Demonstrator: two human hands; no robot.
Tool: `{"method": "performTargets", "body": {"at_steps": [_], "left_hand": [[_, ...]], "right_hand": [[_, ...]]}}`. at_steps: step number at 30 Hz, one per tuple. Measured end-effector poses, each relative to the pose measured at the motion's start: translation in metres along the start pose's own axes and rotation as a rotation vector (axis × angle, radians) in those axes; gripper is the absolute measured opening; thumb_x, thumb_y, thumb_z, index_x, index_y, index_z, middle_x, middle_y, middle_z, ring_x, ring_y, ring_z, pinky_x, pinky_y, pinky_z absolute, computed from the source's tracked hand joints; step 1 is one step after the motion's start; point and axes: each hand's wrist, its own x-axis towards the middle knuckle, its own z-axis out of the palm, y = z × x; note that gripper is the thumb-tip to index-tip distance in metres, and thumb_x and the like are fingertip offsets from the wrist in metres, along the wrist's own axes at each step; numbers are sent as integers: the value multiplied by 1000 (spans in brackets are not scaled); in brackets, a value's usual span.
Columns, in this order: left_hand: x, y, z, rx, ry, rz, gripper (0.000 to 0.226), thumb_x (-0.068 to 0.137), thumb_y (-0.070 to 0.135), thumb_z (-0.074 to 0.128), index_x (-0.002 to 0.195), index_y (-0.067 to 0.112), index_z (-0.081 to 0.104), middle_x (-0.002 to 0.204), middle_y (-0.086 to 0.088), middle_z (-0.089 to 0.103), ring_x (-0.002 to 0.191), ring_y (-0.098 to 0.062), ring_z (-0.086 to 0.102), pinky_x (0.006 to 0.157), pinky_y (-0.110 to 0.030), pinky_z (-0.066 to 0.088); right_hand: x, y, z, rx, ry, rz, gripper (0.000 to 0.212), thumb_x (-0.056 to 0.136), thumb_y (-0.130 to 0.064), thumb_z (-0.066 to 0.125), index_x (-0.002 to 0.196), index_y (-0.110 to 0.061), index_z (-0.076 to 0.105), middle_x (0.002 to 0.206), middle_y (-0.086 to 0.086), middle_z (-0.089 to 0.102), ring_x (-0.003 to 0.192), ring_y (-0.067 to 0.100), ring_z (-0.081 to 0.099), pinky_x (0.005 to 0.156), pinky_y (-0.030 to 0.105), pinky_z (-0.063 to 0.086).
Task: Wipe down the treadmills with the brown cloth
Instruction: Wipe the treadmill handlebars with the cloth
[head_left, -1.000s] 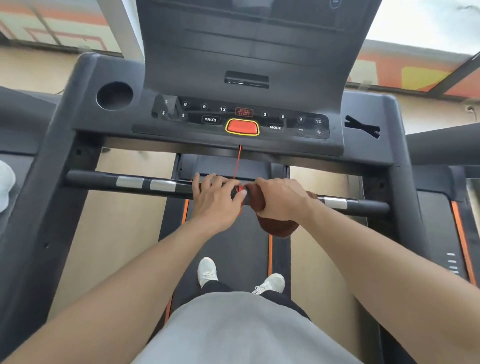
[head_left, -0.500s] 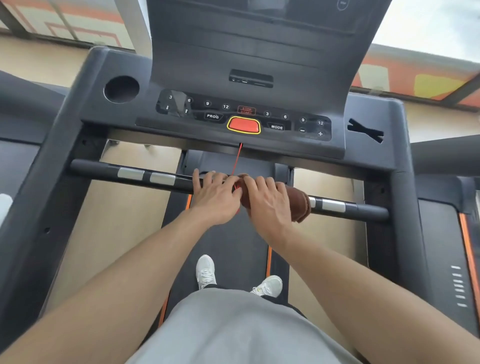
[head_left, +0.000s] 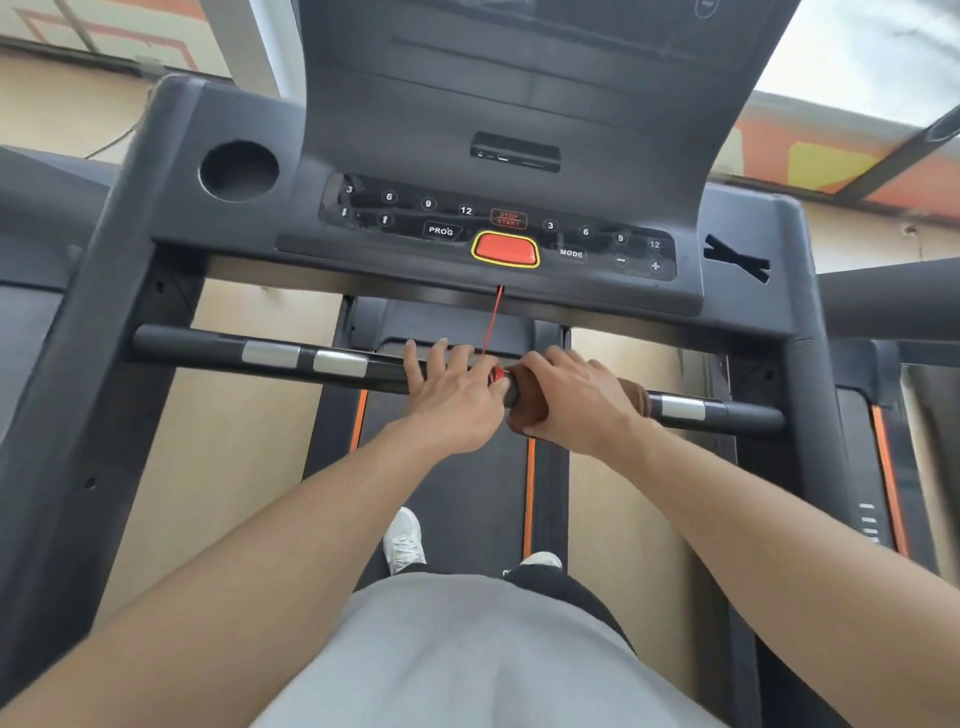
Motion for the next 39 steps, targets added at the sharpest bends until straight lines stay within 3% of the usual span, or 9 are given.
{"method": "performTargets", "body": {"at_steps": [2, 7, 11, 17, 19, 22, 27, 34, 39], "left_hand": [[-1, 1, -3, 2, -27, -7, 48, 108, 44, 19, 151, 30, 36, 164, -3, 24, 156, -29, 0, 117, -59, -20], [3, 3, -6, 10, -73, -36, 50, 108, 45, 18, 152, 31, 35, 167, -2, 19, 156, -29, -4, 118, -59, -20], [5, 4, -4, -17, -66, -72, 49, 108, 45, 16, 150, 36, 39, 166, 4, 21, 156, -25, -3, 119, -57, -20], [2, 26, 10, 52, 83, -242, 49, 107, 43, 16, 148, 34, 41, 162, 0, 30, 155, -27, 4, 121, -58, -14], [-1, 35, 19, 62, 143, -291, 48, 107, 44, 18, 149, 33, 40, 163, -1, 28, 155, -27, 2, 121, -58, -13], [-4, 45, 24, 46, 176, -333, 49, 107, 46, 20, 150, 32, 40, 164, -2, 26, 155, -28, 0, 122, -57, -11], [1, 57, 24, 2, 158, -401, 52, 105, 53, 22, 147, 32, 42, 167, -9, 16, 156, -31, -10, 120, -58, -19], [0, 52, 28, -35, 174, -335, 48, 105, 54, 24, 146, 34, 39, 170, -9, -3, 153, -34, -24, 115, -58, -24], [1, 47, 27, -138, 190, -305, 52, 108, 47, 19, 158, 37, 21, 171, 1, -3, 153, -27, -27, 116, -55, -26]], "right_hand": [[13, -7, -5, 49, -93, 18, 46, 79, -55, 67, 114, -28, 53, 98, -5, 65, 91, 27, 67, 72, 36, 48], [22, 2, -22, 103, -276, -34, 36, 71, -50, 71, 94, -29, 54, 80, -8, 60, 77, 26, 61, 65, 31, 41], [40, 6, -32, 293, -523, -63, 32, 66, -40, 81, 91, -26, 67, 84, -1, 70, 76, 22, 67, 66, 33, 55], [7, 23, -9, 151, -138, -95, 38, 76, -52, 68, 97, -27, 48, 83, -4, 57, 74, 30, 55, 65, 35, 42], [-6, 43, -2, 136, -58, -102, 41, 78, -59, 64, 100, -28, 48, 85, -3, 64, 71, 30, 57, 66, 35, 47], [-28, 99, 1, 95, -155, -20, 47, 70, -62, 68, 100, -30, 51, 86, -4, 65, 73, 28, 59, 67, 34, 50], [-67, 177, -11, 66, -301, 75, 35, 68, -39, 72, 98, -33, 54, 86, -7, 62, 79, 25, 60, 66, 33, 50], [-58, 149, -2, 89, -136, -17, 29, 80, -50, 60, 102, -33, 52, 92, -5, 68, 78, 27, 64, 70, 36, 53], [-15, 20, 5, 195, 101, -168, 44, 82, -45, 69, 115, -21, 52, 107, 0, 65, 97, 29, 67, 70, 35, 37]]}}
